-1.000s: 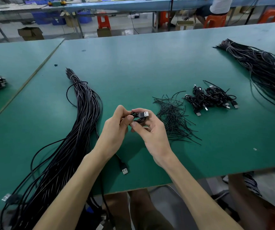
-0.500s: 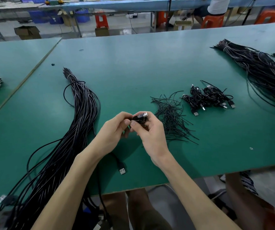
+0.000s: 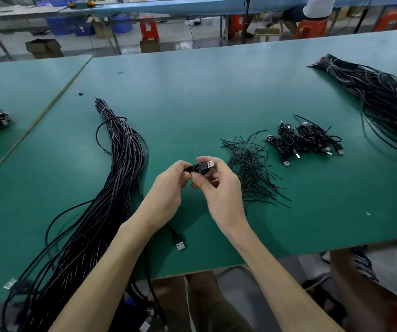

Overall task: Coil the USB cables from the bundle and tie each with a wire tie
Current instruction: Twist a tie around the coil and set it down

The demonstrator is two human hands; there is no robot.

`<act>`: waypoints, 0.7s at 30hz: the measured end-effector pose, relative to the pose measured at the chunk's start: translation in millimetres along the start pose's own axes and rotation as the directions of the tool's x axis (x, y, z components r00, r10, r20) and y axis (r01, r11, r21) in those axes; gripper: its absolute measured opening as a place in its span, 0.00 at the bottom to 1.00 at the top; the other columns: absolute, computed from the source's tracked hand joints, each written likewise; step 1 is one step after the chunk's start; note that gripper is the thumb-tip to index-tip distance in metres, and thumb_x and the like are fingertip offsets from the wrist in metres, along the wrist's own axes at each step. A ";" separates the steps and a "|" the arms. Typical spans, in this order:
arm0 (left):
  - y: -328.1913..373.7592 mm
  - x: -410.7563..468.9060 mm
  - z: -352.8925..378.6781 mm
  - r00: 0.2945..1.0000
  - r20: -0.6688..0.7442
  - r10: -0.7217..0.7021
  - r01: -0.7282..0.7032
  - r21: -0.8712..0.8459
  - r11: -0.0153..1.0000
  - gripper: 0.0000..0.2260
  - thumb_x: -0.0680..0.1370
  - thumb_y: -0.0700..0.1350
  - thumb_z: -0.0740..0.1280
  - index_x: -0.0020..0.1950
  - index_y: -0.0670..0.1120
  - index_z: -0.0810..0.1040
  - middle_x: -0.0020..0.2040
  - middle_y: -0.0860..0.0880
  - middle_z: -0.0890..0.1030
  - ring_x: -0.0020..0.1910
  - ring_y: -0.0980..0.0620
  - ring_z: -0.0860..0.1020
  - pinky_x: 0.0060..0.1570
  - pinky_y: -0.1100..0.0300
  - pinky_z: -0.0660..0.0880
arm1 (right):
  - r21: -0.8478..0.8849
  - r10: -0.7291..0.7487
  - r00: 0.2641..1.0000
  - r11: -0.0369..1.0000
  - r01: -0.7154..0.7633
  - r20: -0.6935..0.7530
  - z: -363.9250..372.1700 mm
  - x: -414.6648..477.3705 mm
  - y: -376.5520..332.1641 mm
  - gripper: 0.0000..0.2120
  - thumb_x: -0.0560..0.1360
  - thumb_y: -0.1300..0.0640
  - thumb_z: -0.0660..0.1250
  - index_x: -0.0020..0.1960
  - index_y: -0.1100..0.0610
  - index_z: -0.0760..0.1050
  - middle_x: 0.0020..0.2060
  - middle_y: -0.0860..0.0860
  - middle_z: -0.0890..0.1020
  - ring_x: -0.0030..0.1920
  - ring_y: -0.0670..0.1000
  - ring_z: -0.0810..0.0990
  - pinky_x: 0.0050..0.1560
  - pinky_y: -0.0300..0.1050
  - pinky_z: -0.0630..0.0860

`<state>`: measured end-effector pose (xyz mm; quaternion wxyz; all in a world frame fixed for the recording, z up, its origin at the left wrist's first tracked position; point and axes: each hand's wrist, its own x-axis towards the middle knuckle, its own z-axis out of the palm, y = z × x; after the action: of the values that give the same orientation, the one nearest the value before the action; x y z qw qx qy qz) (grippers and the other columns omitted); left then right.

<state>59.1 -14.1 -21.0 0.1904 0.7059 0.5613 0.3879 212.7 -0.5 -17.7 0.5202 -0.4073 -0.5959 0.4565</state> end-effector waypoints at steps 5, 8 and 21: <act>1.3 1.1 1.2 1.000 -0.016 -0.019 0.018 -0.045 0.999 0.11 0.86 0.49 0.54 0.53 0.49 0.75 0.40 0.53 0.78 0.39 0.54 0.74 0.43 0.58 0.74 | 0.083 0.072 0.996 0.994 -0.076 0.052 -1.9 1.7 2.6 0.08 0.78 0.63 0.73 0.56 0.57 0.81 0.43 0.50 0.87 0.43 0.48 0.86 0.50 0.36 0.78; 6.7 0.2 6.3 0.995 -0.029 -0.095 0.091 -0.131 0.987 0.11 0.87 0.46 0.54 0.52 0.49 0.74 0.38 0.58 0.79 0.37 0.58 0.74 0.40 0.64 0.72 | 0.076 0.070 0.996 0.994 -0.074 0.054 -1.8 1.5 3.9 0.06 0.78 0.62 0.73 0.53 0.54 0.82 0.41 0.49 0.88 0.43 0.47 0.86 0.50 0.34 0.78; 27.2 1.9 20.1 0.967 -0.110 -0.232 0.179 -0.359 0.916 0.07 0.87 0.41 0.54 0.52 0.48 0.68 0.41 0.51 0.75 0.33 0.62 0.73 0.35 0.70 0.71 | -0.067 0.052 0.998 0.996 -0.054 -0.026 -0.8 0.3 3.0 0.04 0.79 0.59 0.72 0.52 0.58 0.84 0.40 0.47 0.87 0.41 0.43 0.86 0.48 0.34 0.79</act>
<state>92.0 -17.1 -13.8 0.3082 0.5672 0.5682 0.5103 213.4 0.7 -20.5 0.5009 -0.4458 -0.5939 0.4447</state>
